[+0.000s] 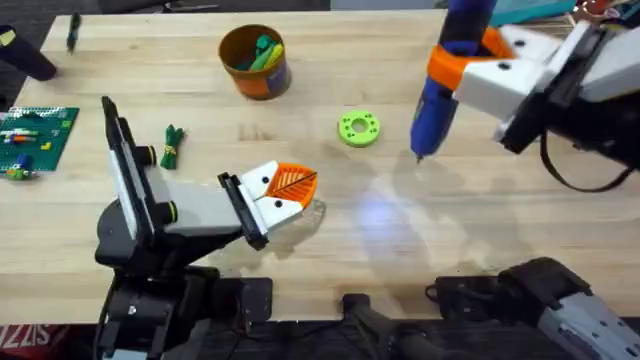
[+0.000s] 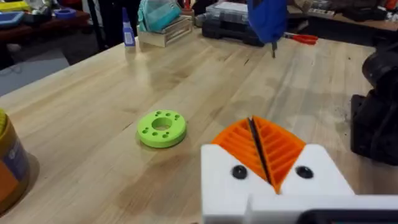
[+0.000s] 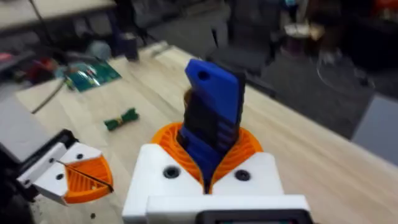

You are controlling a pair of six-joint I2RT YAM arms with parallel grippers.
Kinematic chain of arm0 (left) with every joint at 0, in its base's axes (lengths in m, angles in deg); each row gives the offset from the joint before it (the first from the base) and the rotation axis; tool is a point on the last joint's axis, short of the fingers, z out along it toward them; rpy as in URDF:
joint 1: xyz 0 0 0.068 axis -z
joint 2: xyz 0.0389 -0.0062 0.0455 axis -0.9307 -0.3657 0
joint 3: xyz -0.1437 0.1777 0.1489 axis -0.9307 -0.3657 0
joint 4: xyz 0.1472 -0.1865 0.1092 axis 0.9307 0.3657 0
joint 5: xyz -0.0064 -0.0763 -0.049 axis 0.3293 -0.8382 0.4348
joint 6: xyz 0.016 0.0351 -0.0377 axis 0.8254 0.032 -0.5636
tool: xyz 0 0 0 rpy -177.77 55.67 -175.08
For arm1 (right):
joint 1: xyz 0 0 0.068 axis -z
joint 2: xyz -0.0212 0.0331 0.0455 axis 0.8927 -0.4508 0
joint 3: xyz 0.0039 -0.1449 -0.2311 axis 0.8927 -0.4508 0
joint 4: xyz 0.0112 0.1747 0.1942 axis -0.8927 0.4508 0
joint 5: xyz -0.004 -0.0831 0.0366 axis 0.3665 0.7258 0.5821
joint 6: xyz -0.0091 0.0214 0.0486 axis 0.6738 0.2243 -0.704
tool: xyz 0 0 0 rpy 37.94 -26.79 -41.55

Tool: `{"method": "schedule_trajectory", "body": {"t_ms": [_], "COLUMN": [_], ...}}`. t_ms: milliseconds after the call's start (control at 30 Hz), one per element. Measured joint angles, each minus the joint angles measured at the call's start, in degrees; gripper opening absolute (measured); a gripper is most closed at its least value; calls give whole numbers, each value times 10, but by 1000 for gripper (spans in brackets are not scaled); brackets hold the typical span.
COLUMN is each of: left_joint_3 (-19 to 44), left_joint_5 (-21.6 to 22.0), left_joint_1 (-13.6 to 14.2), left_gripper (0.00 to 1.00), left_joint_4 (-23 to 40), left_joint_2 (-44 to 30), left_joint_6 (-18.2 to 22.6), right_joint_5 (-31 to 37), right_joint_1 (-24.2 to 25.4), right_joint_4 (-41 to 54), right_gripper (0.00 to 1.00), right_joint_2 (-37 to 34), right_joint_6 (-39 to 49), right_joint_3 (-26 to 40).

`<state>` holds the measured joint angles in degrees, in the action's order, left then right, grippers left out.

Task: Pick up the gripper from the table and insert it into the empty holder that is missing its gripper. Then pick up a screw, insert it into the mounting hole, and use the screwdriver to tighten it. Finally, clean up the table by picking up the vegetable and placing it into the bucket.

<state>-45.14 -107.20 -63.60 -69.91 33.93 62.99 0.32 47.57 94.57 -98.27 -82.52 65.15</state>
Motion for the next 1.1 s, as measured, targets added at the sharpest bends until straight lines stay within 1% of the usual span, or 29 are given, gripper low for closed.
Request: {"method": "schedule_trajectory", "body": {"t_ms": [100, 267, 500, 600, 800, 900, 1100], "left_joint_3": [0, 0, 0, 0, 0, 0, 0], "left_joint_5": [0, 0, 0, 0, 0, 0, 0], "left_joint_1": [0, 0, 0, 0, 0, 0, 0], "left_gripper": [1, 1, 1, 1, 1, 1, 1], "left_joint_4": [0, 0, 0, 0, 0, 0, 0], "left_joint_2": [0, 0, 0, 0, 0, 0, 0], "left_joint_6": [0, 0, 0, 0, 0, 0, 0], "right_joint_5": [-36, -79, -97, -102, -107, -107, -108], "right_joint_1": [-13, -59, -142, -177, -236, -259, -287], "right_joint_4": [-61, -169, -343, -421, -545, -578, -582], "right_gripper": [28, 28, 28, 28, 28, 28, 28], "right_joint_2": [-9, -57, -145, -182, -254, -285, -333], "right_joint_6": [-9, -64, -104, -108, -113, -114, -116], "right_joint_3": [-4, -7, -10, -10, -10, -10, -9]}}
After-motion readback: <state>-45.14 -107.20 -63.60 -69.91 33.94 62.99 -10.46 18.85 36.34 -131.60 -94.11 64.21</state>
